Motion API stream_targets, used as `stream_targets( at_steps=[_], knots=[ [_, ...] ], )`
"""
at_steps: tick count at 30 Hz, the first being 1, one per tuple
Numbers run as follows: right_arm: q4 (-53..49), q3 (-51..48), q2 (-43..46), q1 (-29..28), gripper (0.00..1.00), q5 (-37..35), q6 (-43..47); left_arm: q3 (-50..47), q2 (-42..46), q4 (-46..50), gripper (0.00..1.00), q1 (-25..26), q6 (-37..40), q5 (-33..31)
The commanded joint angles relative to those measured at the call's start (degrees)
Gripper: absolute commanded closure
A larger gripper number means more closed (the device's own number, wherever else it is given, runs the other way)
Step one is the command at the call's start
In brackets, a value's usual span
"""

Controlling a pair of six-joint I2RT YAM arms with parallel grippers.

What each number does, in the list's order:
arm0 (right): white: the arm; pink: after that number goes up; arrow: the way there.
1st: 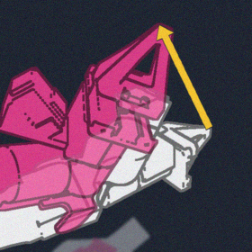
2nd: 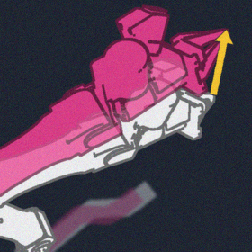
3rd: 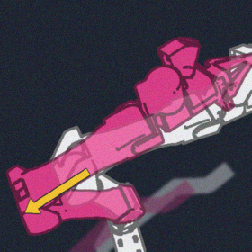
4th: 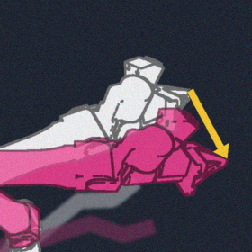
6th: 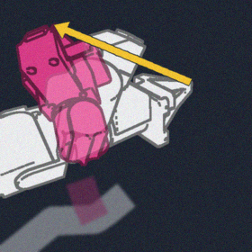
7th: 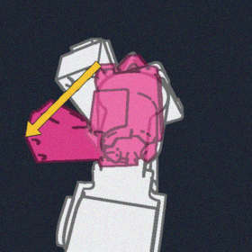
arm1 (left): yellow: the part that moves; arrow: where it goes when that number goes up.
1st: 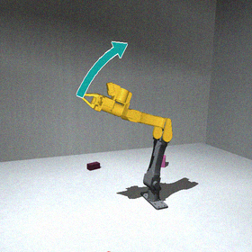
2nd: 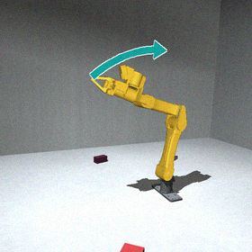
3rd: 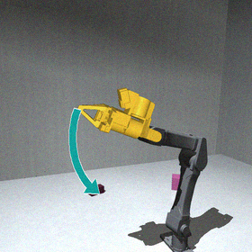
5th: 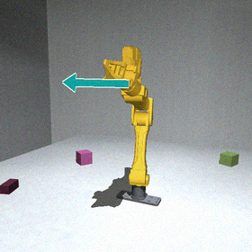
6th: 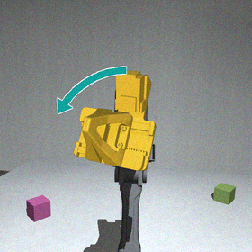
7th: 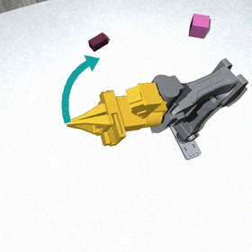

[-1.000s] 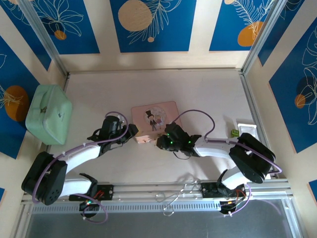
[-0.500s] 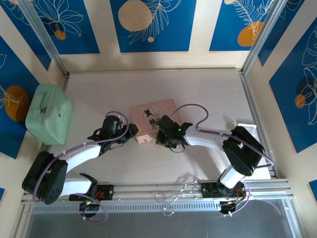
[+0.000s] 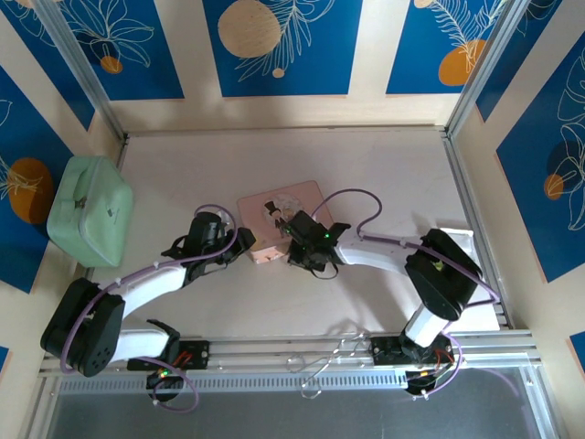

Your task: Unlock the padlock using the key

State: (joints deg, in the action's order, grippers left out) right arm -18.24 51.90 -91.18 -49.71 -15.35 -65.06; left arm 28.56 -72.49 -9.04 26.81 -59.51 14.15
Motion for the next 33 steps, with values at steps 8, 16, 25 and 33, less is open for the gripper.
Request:
stream_targets(
  at_steps=[8,16,25,33],
  knots=[
    [11.5,-9.6,8.9,6.0,0.97,7.6,7.0,-1.3,-1.2,8.9,0.62,-0.5,1.9,-5.0],
    [16.6,-11.3,4.3,6.6,0.98,9.5,6.3,-1.1,-1.7,8.1,0.62,-0.5,1.9,-4.6],
    [17.0,-15.1,3.0,6.9,0.95,3.5,2.9,-1.1,-2.0,7.1,0.63,-0.5,2.0,-4.3],
    [27.7,-17.9,5.4,7.3,0.54,9.8,12.0,-1.0,-3.1,6.0,0.63,-0.5,2.1,-3.6]
  ],
)
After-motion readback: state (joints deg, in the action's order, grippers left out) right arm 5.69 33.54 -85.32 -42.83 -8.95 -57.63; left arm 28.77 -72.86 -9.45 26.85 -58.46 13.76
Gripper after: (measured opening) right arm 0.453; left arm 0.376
